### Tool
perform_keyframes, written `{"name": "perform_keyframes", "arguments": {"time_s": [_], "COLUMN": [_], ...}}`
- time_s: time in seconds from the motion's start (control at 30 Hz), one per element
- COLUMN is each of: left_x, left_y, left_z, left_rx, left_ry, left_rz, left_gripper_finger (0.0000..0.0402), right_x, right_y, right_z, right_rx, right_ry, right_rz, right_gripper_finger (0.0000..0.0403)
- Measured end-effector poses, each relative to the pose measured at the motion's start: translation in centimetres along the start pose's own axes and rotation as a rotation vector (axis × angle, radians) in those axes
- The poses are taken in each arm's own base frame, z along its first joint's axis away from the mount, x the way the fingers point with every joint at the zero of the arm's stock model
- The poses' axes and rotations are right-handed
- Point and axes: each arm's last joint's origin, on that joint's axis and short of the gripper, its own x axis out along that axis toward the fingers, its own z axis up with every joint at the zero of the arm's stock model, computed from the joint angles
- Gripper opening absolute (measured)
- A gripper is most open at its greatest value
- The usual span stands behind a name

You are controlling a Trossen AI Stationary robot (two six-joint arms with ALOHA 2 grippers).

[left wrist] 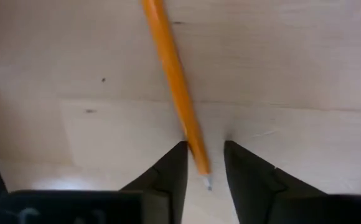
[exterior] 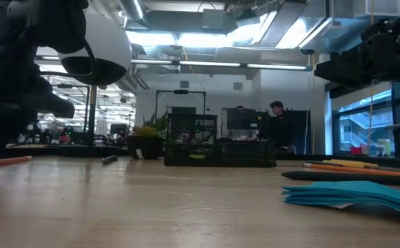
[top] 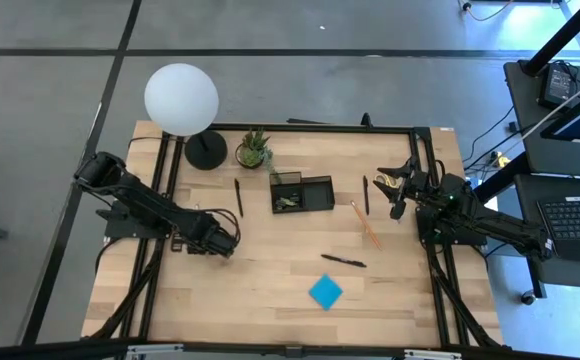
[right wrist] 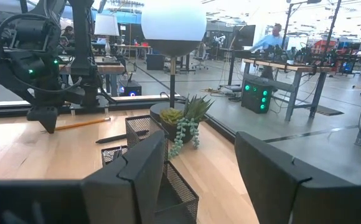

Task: Pick and place office supplies into organizer
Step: Put the left yellow pencil into the desk organizer

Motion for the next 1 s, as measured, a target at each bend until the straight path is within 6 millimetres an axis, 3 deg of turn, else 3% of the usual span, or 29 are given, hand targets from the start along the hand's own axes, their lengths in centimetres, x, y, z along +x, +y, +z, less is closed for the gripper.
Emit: {"name": "perform_keyframes", "arguments": {"time_s": [0.13,0.27,0.43,0.6,0.77,0.9,1.0], "left_x": [0.0,0.1,0.1,-0.2,-0.5,0.9,1.7], "left_y": [0.0,0.0,-0.4,-2.4,-4.3,-5.2,-6.4], "left_z": [0.0,0.1,-0.2,-1.4,-2.0,-2.0,-2.3], "left_rx": [0.131,0.388,0.791,1.140,1.289,1.325,1.345], "left_ry": [-0.014,-0.045,-0.057,-0.147,-0.343,-0.358,-0.373], "left_rz": [-0.003,-0.003,-0.061,-0.297,-0.448,-0.413,-0.459], "left_gripper_finger": [0.0054,0.0014,0.0010,0.0006,0.0000,0.0000,0.0001], "right_x": [0.0,0.0,0.0,0.0,0.0,0.0,0.0], "right_y": [0.0,0.0,0.0,0.0,0.0,0.0,0.0], "right_z": [0.0,0.0,0.0,0.0,0.0,0.1,0.3], "right_rx": [0.000,0.002,0.030,0.099,0.161,0.163,0.272], "right_ry": [0.000,0.000,0.000,0.000,-0.002,-0.014,-0.029], "right_rz": [0.000,0.000,0.000,0.000,0.001,0.001,0.022], "right_gripper_finger": [0.0200,0.0200,0.0200,0.0200,0.0200,0.0200,0.0200]}}
